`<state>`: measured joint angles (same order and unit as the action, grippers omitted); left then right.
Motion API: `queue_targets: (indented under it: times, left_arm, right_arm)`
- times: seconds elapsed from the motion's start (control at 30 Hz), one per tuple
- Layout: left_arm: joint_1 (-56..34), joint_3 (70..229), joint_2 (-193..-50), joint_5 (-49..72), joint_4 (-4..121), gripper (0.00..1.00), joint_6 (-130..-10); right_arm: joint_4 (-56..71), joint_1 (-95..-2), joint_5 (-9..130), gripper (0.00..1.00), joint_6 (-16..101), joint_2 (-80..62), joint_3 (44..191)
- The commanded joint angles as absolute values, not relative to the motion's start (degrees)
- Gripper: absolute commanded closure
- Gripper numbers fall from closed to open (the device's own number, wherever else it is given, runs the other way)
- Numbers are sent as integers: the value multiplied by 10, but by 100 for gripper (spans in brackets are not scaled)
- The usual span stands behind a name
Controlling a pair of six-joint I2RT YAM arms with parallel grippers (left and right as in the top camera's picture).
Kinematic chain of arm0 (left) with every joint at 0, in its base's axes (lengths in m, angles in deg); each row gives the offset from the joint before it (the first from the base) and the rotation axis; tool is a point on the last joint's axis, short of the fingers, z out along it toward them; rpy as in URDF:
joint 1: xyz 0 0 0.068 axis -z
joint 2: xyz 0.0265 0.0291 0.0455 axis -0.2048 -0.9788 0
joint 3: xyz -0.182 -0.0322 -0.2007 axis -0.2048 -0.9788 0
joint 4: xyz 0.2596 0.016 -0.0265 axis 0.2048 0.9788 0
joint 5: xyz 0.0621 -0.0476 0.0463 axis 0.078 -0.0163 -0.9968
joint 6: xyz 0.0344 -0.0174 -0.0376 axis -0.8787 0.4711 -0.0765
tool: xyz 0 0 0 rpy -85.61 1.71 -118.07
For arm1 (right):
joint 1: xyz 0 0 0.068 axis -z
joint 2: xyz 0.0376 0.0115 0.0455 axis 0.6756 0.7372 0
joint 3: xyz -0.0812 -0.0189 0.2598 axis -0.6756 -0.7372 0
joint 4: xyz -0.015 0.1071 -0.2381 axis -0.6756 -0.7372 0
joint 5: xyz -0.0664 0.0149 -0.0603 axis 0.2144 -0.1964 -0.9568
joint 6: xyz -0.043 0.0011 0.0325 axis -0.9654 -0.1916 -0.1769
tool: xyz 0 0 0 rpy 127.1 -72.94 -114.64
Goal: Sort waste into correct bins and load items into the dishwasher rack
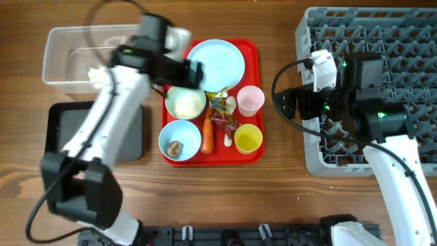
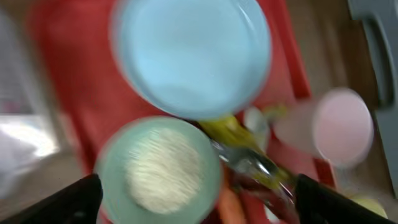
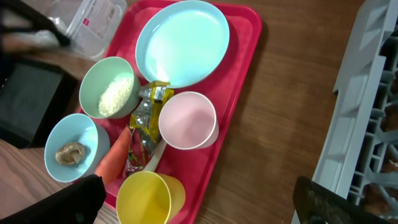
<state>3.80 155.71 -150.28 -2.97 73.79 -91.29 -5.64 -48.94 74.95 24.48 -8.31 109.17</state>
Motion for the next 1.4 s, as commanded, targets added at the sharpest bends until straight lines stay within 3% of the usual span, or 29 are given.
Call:
queue_targets:
  times: [0.0,0.3,0.73,0.83,0.97,1.13,1.37]
  left_arm:
    - [101,1554,-1536,-10,779,6,-985]
    - [183,1550,-1566,-9,803,6,-1014]
    - [187,1547,-1643,-9,751,9,-1014]
    - [187,1547,-1645,-9,742,18,-1014]
    - [187,1547,-1645,-9,739,39,-1014]
    - [187,1547,-1650,-9,735,56,-1014]
    - [187,1547,-1661,-9,743,59,-1014]
  right_arm:
    - [-61,-489,744,0,249,-77,1102]
    - [-65,-489,744,0,249,-77,1102]
    - [-70,-489,744,0,249,-77,1102]
    - [-70,-489,744,0,249,-77,1102]
    - [-71,-489,744,0,249,-77,1102]
    - [-72,-489,744,0,249,-77,1102]
    - [-72,-489,744,1,249,-77,1102]
